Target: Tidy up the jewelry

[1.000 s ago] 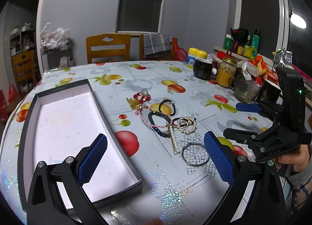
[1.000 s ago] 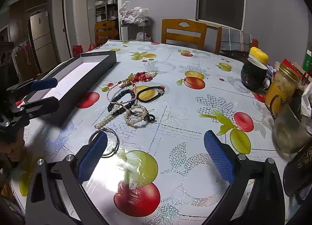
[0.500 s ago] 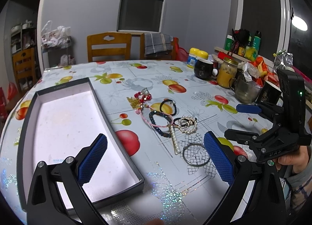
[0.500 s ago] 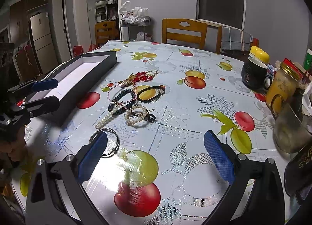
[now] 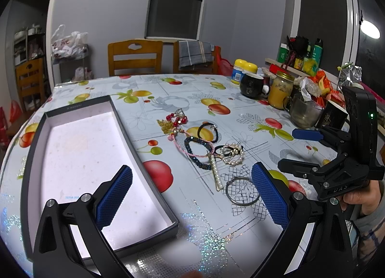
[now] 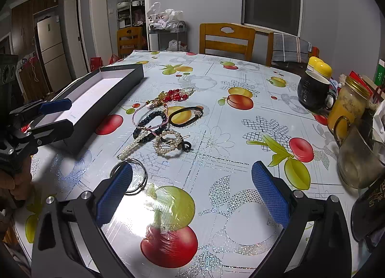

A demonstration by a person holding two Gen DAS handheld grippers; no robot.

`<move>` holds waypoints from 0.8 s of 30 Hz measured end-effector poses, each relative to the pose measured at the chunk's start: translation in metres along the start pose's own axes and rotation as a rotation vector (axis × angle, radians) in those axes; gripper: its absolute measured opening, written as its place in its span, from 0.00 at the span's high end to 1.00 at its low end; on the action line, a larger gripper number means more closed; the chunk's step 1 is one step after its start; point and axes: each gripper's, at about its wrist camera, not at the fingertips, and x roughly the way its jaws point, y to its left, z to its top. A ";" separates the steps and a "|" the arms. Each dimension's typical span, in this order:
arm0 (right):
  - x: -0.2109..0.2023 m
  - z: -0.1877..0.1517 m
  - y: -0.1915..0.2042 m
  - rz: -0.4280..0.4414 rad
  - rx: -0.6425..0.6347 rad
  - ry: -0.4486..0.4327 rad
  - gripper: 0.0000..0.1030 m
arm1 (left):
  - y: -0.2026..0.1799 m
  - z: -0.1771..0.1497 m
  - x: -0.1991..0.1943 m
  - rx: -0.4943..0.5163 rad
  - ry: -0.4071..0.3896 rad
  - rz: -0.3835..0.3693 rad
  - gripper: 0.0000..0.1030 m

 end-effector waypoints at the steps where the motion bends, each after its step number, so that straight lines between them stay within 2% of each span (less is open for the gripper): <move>1: 0.000 0.000 0.000 0.000 0.000 0.000 0.05 | 0.000 0.000 0.000 0.000 0.001 0.000 0.02; 24: 0.000 0.000 -0.001 0.001 0.001 0.001 0.05 | -0.006 0.002 -0.005 0.030 -0.022 -0.001 0.02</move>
